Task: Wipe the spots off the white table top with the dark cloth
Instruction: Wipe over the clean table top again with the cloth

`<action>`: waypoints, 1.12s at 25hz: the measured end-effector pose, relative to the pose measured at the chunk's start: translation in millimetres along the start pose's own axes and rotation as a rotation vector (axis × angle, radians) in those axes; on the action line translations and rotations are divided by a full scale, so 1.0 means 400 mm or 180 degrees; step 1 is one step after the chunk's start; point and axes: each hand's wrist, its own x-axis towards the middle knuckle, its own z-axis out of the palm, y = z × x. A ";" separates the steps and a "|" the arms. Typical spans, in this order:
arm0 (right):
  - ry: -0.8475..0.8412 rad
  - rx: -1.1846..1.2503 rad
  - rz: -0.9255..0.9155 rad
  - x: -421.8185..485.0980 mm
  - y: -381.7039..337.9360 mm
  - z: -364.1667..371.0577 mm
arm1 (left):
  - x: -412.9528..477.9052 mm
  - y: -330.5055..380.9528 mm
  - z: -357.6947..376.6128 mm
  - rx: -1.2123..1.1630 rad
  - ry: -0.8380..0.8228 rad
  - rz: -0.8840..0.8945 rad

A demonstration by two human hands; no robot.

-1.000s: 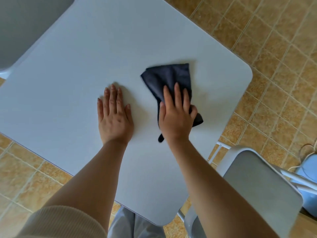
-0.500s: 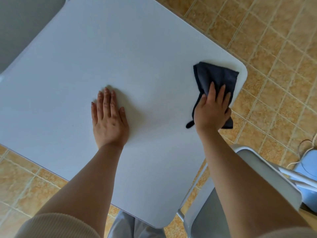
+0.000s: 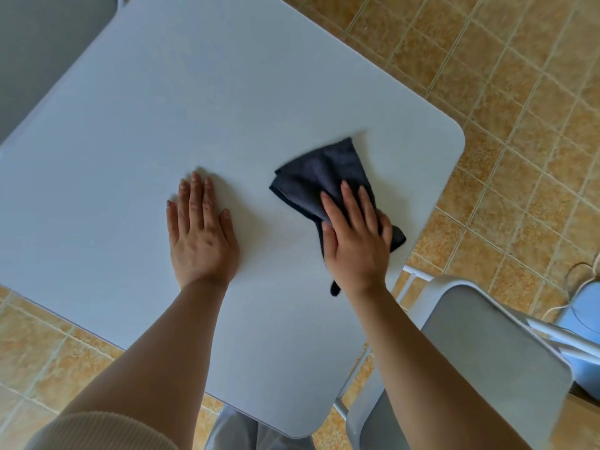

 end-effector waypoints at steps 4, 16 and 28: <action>-0.0102 -0.0199 0.0721 -0.032 0.094 -0.020 | 0.002 -0.001 0.001 -0.0027 0.0015 0.0004; -0.0877 0.0185 0.2045 0.394 0.145 -0.032 | 0.002 -0.002 0.004 0.0058 0.0037 -0.0004; -0.0207 0.0157 -0.0024 0.297 -0.113 0.055 | -0.004 -0.008 0.003 0.0025 0.0063 0.0029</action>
